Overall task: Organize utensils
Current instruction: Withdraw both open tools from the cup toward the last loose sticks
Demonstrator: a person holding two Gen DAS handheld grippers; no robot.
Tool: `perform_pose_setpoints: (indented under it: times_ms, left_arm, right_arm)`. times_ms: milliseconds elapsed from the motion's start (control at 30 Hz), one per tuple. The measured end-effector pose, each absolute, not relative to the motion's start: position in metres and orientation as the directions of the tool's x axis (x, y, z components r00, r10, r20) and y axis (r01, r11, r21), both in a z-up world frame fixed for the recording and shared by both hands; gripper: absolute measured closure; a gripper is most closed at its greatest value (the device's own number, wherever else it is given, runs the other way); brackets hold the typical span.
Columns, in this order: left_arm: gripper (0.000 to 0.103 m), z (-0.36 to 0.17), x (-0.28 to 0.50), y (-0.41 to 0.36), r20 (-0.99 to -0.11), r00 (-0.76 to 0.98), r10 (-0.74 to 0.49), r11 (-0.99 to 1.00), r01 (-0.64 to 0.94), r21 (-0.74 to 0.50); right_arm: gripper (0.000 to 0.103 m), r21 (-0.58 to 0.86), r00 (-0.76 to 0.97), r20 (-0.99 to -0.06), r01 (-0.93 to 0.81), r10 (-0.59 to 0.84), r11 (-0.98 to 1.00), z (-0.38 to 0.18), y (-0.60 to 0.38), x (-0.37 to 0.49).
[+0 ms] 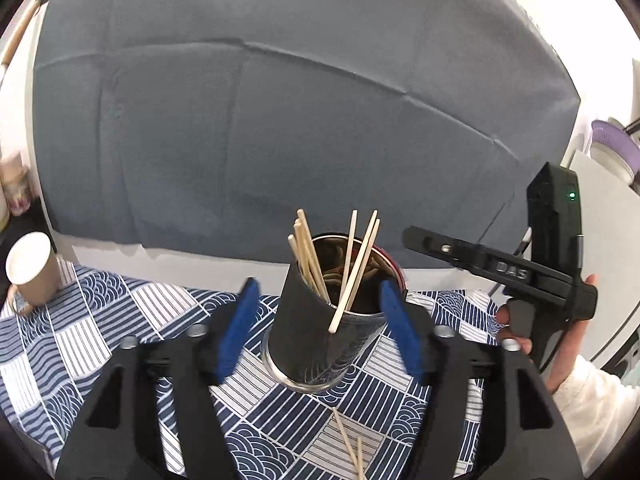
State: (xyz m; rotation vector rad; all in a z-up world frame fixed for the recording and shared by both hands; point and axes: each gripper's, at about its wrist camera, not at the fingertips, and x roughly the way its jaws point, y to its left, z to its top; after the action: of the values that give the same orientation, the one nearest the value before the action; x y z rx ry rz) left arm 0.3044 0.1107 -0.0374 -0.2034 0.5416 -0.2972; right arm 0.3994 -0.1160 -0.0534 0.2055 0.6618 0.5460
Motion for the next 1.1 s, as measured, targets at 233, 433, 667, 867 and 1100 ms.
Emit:
perform_pose_setpoints:
  times_ms: [233,433,667,867,1100]
  left_arm:
    - [0.006,-0.021,0.323,0.101,-0.515,0.788,-0.336,0.942,0.281,-0.184]
    - [0.006,-0.012,0.351,0.081,-0.568,0.753,-0.332,0.934,0.347,-0.086]
    - [0.023,-0.018,0.384,0.048,-0.659,0.633,-0.406,0.865,0.500,-0.052]
    - [0.046,-0.045,0.407,0.034,-0.742,0.547,-0.387,0.850,0.524,-0.057]
    - [0.098,-0.069,0.421,0.041,-0.800,0.473,-0.369,0.869,0.481,-0.117]
  right_arm:
    - [0.015,0.276,0.702,-0.574,-0.318,0.422,0.907,-0.046,-0.142,0.385]
    - [0.015,0.279,0.723,-0.597,-0.219,0.347,0.935,-0.049,-0.176,0.377]
    - [0.015,0.267,0.735,-0.620,-0.132,0.275,0.955,-0.058,-0.197,0.368]
    - [0.016,0.243,0.722,-0.648,-0.107,0.244,0.964,-0.072,-0.202,0.361]
    - [0.100,0.206,0.645,-0.720,-0.155,0.257,0.966,-0.090,-0.192,0.363]
